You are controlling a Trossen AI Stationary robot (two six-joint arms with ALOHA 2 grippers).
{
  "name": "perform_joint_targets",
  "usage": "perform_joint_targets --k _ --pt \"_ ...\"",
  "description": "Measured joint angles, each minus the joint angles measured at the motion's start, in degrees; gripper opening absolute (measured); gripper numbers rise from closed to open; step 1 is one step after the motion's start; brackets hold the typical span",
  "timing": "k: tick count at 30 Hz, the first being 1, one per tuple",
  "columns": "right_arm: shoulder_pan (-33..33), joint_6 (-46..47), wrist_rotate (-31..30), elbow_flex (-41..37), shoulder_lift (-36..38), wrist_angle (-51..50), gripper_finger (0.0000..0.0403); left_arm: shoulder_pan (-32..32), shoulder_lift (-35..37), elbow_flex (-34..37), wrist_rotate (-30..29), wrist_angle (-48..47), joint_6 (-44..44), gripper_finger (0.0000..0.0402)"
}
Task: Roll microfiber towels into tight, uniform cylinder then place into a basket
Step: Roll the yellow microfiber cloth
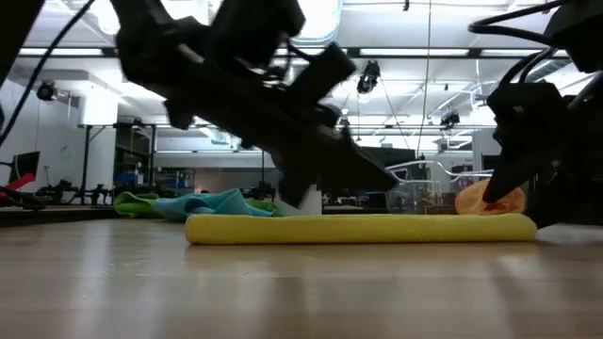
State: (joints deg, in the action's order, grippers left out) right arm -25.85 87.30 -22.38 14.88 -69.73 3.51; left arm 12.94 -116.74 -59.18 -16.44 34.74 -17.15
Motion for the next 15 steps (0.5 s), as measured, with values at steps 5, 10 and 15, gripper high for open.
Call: perform_joint_targets --k 5,10,15 --pt "0.04 -0.28 0.50 2.53 -4.02 1.43 0.0262 -1.77 -4.99 -6.94 0.51 -3.43 -1.66 0.0000" --pt "0.04 -0.40 0.77 4.93 -7.77 1.82 0.0261 -2.94 -7.09 -10.35 1.20 -8.03 -1.18 0.0000" --pt "0.02 -1.79 0.90 6.10 -9.17 1.50 0.0248 -2.92 -7.29 -9.80 1.50 -8.23 0.28 0.0000"
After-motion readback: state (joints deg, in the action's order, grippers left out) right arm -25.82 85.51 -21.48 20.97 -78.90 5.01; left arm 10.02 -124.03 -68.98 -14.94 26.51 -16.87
